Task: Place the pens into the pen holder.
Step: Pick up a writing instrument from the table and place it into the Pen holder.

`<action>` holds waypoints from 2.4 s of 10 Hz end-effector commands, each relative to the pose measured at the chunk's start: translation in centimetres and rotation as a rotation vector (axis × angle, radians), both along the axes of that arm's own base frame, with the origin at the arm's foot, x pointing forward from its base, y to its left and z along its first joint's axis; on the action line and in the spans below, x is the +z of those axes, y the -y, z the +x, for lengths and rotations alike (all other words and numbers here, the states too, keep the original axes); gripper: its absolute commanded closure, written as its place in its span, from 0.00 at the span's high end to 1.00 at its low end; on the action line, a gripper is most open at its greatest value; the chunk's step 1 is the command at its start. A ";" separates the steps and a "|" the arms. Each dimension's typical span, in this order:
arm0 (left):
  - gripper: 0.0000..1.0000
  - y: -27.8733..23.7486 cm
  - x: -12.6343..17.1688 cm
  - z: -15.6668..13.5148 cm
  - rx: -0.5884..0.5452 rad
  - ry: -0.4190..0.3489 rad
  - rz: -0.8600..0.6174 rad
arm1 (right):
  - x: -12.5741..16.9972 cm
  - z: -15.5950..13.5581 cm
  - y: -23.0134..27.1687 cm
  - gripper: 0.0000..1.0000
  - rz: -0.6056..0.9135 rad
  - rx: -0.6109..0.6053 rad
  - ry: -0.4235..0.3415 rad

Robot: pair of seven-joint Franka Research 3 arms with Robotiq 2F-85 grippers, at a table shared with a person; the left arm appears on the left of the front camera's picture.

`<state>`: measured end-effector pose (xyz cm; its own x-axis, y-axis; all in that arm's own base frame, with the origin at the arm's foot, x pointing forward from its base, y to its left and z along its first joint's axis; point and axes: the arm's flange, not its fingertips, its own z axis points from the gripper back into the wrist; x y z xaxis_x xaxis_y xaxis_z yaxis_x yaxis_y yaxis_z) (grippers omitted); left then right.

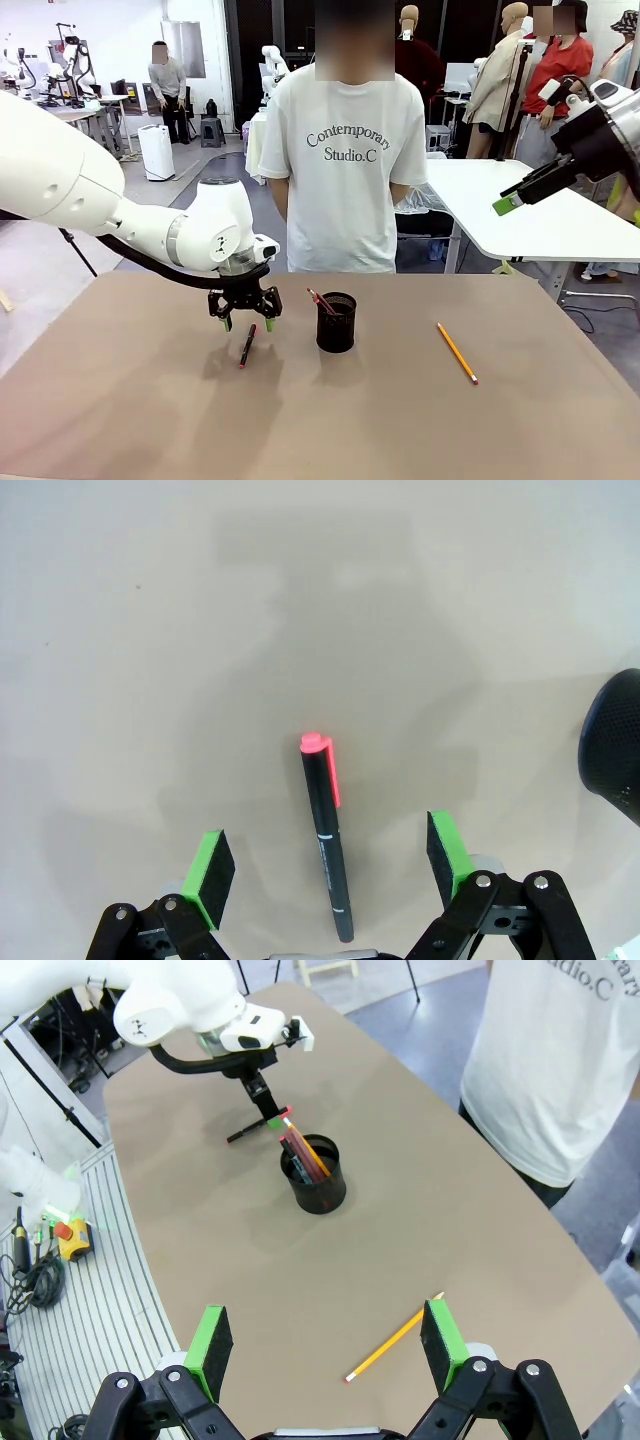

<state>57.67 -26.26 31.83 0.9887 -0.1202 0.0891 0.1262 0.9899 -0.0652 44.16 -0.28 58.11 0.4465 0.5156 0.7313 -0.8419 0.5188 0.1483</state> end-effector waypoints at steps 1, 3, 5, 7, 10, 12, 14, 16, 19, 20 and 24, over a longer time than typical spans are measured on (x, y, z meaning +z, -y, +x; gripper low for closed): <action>1.00 -0.2 -0.3 0.6 -0.013 0.019 0.019 | 0.1 0.1 -0.1 1.00 0.009 0.004 0.007; 1.00 0.0 -0.9 0.8 -0.006 0.027 0.038 | 0.1 0.1 -0.1 1.00 0.009 0.004 0.007; 1.00 -0.1 -1.1 0.8 -0.014 0.024 0.043 | 0.1 0.1 -0.1 1.00 0.009 0.004 0.007; 1.00 0.1 -1.5 0.9 -0.013 0.024 0.049 | 0.1 0.1 -0.1 1.00 0.009 0.004 0.007; 0.87 0.2 -1.8 0.9 -0.010 0.035 0.092 | 0.1 0.1 -0.1 1.00 0.009 0.004 0.007; 0.48 0.2 -1.8 1.0 -0.007 0.035 0.095 | 0.1 0.1 -0.1 1.00 0.009 0.004 0.007; 0.10 0.1 -1.8 0.9 -0.005 0.036 0.092 | 0.1 0.1 -0.1 1.00 0.009 0.004 0.007; 0.00 0.2 -1.9 0.9 -0.005 0.027 0.092 | 0.1 0.1 -0.1 1.00 0.009 0.004 0.007; 0.00 0.2 -1.7 0.8 -0.005 0.014 0.101 | 0.1 0.1 -0.1 1.00 0.009 0.004 0.007; 0.00 0.2 -1.6 0.8 -0.012 0.009 0.101 | 0.1 0.1 -0.1 1.00 0.009 0.004 0.007; 0.00 -0.8 -1.0 0.8 -0.118 -0.088 -0.130 | 0.1 0.1 -0.1 1.00 0.009 0.004 0.007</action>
